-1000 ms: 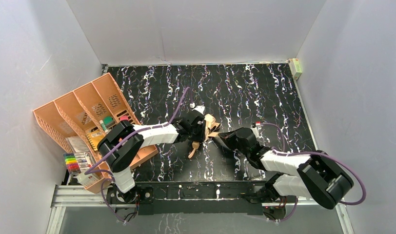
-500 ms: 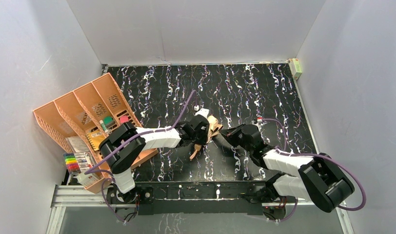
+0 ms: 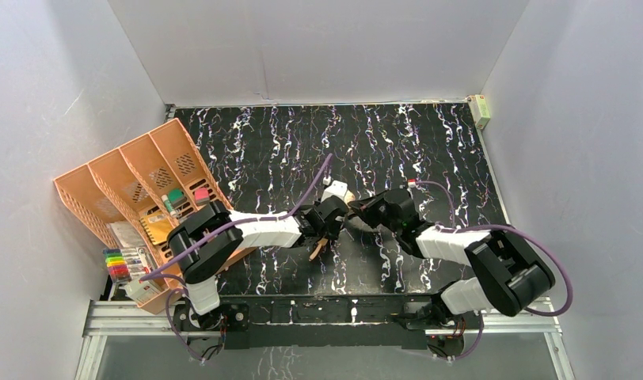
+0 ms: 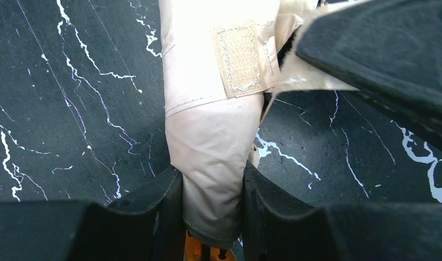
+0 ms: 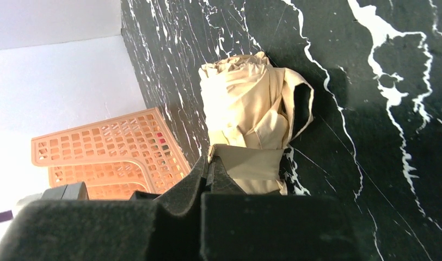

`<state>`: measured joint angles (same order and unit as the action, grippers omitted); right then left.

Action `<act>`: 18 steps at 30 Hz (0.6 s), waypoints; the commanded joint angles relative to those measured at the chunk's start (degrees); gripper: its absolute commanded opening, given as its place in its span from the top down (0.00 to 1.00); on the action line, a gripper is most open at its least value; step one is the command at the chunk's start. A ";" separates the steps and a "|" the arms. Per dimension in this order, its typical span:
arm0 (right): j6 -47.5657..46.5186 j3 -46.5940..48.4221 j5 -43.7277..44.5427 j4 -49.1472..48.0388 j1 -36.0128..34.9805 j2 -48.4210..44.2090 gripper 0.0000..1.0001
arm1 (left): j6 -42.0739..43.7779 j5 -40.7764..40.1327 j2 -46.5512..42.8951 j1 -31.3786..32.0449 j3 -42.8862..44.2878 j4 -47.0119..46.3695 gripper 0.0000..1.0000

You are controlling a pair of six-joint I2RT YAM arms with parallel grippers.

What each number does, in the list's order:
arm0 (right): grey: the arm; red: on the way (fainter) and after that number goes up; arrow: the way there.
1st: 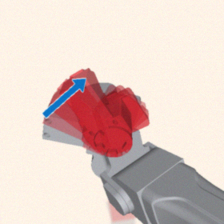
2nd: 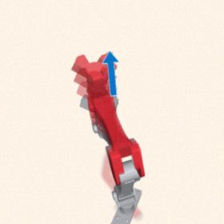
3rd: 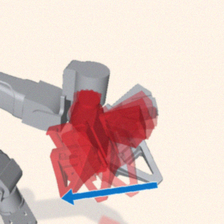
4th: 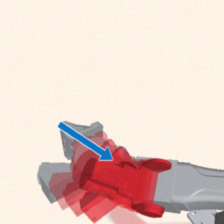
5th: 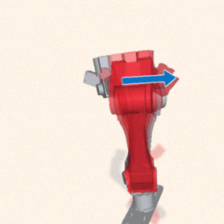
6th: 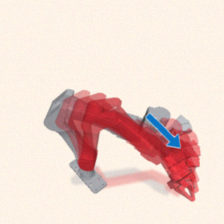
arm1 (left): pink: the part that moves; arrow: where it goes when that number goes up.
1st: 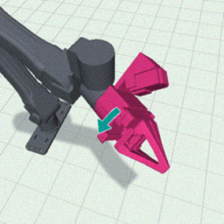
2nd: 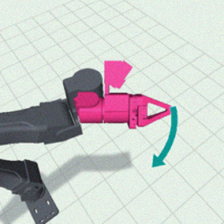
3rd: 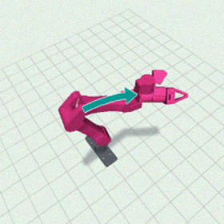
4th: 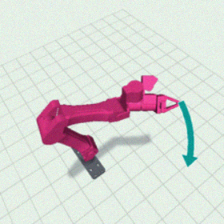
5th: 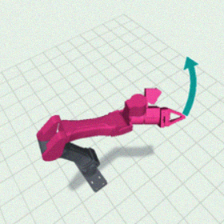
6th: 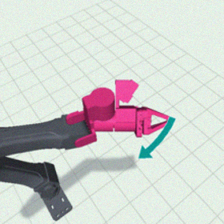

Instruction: Put away the umbrella

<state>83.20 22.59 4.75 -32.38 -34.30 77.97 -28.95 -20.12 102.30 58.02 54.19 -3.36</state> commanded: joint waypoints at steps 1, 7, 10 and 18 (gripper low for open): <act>1.20 7.31 1.75 -16.01 1.57 0.78 1.00 | 3.00 0.05 6.35 2.00 -5.11 18.29 1.00; 1.31 9.77 1.55 -15.30 1.64 4.73 1.00 | 4.33 -0.12 7.17 4.01 -4.56 18.20 1.00; 1.78 10.64 1.92 -14.92 1.68 6.78 1.00 | 5.05 -0.42 7.78 5.07 -4.12 18.20 1.00; 0.52 14.58 -3.49 -10.43 1.71 12.70 1.00 | 5.73 -0.46 8.23 6.58 -3.66 18.10 1.00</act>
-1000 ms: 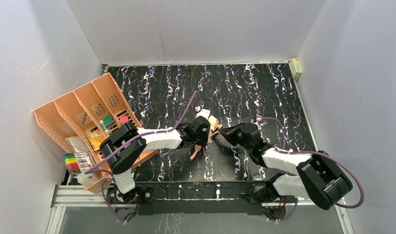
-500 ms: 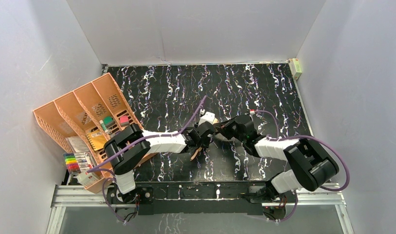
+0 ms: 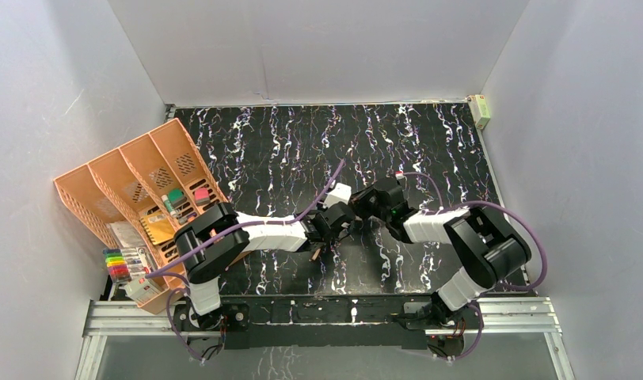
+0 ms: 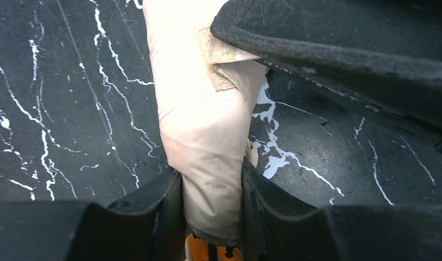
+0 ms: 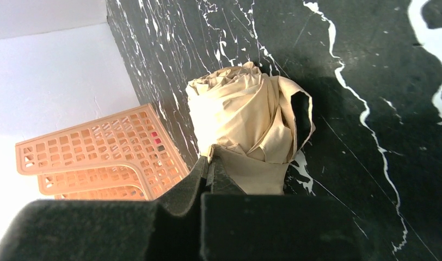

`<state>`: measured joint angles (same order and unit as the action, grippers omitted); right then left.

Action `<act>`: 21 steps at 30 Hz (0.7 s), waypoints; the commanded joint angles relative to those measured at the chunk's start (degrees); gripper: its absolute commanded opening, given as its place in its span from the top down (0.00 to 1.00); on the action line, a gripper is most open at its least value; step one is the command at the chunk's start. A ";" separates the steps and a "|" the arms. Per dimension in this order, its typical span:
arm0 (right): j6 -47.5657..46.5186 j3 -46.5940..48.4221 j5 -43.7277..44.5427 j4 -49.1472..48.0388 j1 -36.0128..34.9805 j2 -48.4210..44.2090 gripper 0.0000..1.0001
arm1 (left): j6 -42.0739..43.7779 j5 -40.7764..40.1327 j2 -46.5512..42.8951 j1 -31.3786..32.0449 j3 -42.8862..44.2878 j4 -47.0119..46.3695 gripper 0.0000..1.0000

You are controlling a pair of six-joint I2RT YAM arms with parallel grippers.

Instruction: Put away the umbrella

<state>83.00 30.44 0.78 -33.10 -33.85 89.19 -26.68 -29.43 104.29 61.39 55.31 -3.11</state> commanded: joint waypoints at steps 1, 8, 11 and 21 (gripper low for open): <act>0.57 7.30 -0.29 -8.49 1.30 2.17 1.00 | 3.55 8.93 6.14 3.29 -4.77 17.77 1.00; -1.43 6.16 -9.22 -6.12 1.28 5.10 0.71 | 5.23 11.50 3.15 3.43 -6.05 15.64 1.00; -4.87 3.58 -7.27 -1.49 1.69 1.10 0.70 | 5.42 16.05 -1.22 3.26 -7.27 13.11 1.00; -34.99 1.18 1.80 30.64 4.78 -30.16 0.64 | 10.44 40.46 -10.14 -2.50 -11.97 -0.84 1.00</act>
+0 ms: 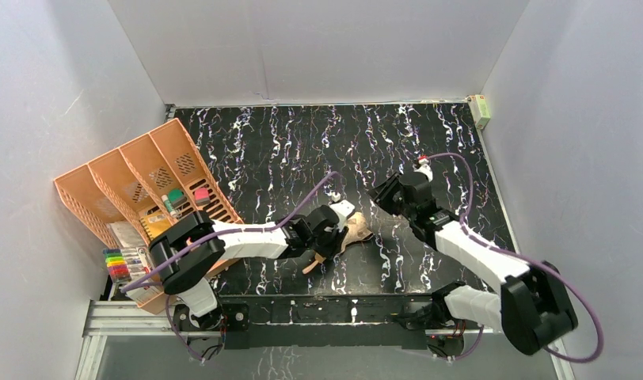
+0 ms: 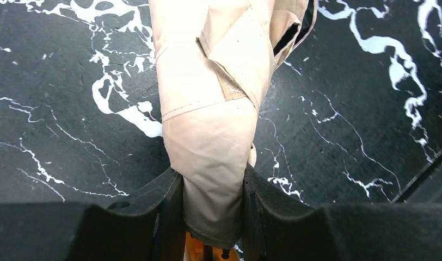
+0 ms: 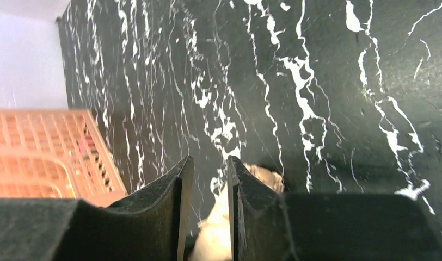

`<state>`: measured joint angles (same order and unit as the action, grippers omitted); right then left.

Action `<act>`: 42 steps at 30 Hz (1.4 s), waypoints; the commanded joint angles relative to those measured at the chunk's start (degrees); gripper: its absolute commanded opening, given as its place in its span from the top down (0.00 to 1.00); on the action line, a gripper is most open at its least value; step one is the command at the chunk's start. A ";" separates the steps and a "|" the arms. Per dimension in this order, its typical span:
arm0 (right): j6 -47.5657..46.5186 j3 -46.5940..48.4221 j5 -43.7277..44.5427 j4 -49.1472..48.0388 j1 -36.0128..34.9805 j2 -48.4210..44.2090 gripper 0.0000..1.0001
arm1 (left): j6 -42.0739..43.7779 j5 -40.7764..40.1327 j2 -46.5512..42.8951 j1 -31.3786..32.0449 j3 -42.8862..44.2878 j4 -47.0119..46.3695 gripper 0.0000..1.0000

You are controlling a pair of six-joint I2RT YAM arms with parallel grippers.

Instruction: Put away the umbrella

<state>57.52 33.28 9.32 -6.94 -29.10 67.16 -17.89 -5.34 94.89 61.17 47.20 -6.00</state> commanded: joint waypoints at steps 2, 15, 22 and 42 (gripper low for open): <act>-9.69 -4.07 -13.32 1.23 0.02 -11.46 0.75 | 1.24 20.20 -0.78 -4.13 -4.28 0.73 1.00; -0.51 -12.75 -30.21 -16.66 -0.03 -7.62 1.00 | 1.76 26.58 2.27 -6.84 -1.76 -0.51 1.00; 1.32 -11.45 -30.24 -17.30 -0.23 -0.48 1.00 | 1.86 25.73 2.04 -6.84 -2.00 0.01 1.00; 2.67 -20.44 -24.14 -14.37 -2.27 6.96 1.00 | 2.39 23.97 2.27 -6.80 -1.75 0.81 1.00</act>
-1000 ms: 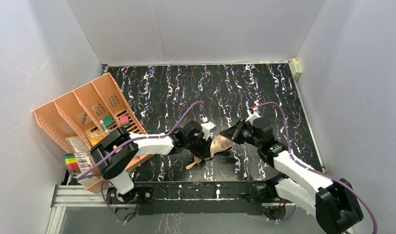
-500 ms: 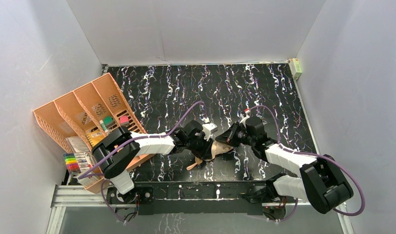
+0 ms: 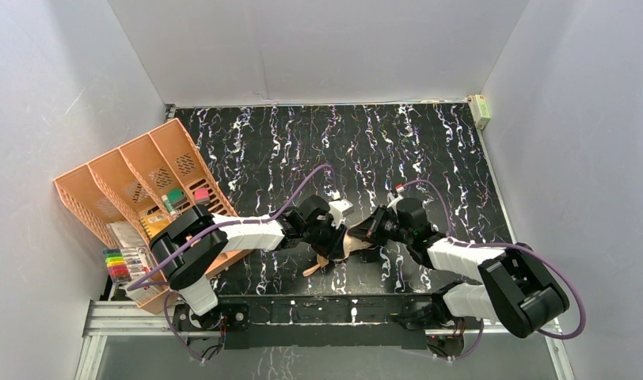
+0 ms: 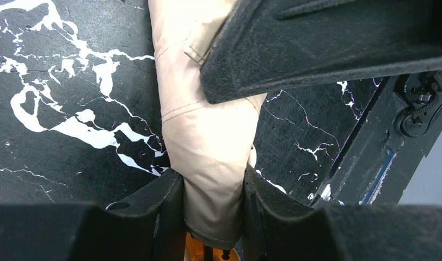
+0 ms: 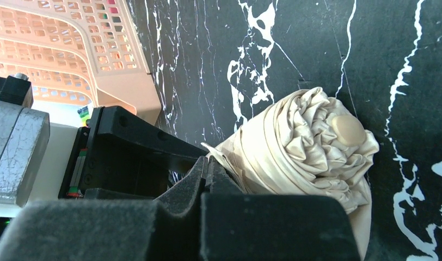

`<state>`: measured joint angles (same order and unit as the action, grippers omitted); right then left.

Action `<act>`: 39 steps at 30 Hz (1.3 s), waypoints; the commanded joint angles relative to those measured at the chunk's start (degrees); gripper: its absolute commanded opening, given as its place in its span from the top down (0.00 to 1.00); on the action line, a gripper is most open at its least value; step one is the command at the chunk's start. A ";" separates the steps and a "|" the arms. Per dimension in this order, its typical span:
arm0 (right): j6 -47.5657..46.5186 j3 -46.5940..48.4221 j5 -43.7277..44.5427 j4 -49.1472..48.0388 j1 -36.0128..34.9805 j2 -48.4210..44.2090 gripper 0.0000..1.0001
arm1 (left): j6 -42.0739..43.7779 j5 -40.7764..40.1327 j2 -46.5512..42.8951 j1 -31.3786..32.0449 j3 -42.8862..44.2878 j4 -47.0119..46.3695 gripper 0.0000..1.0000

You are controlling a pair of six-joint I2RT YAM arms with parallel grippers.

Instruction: Put away the umbrella

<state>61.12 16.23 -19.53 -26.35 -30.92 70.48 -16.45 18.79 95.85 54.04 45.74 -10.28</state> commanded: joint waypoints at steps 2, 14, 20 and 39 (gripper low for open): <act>0.01 -3.88 5.86 5.69 -0.46 4.96 1.00 | 1.41 -0.64 1.24 0.28 -0.38 5.25 1.00; 0.31 1.18 14.93 16.62 -0.42 11.31 1.00 | 6.35 -9.86 0.04 0.28 1.79 11.51 1.00; -7.46 13.96 29.77 32.40 -0.06 4.24 0.86 | 14.06 -10.90 -0.41 -2.00 7.15 16.49 1.00; -18.92 17.64 31.45 44.45 0.72 -15.56 0.61 | 37.64 6.49 19.77 -10.88 32.45 29.40 0.02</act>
<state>44.34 33.85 10.31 15.14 -30.44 58.28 18.98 24.77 114.43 43.90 77.12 13.56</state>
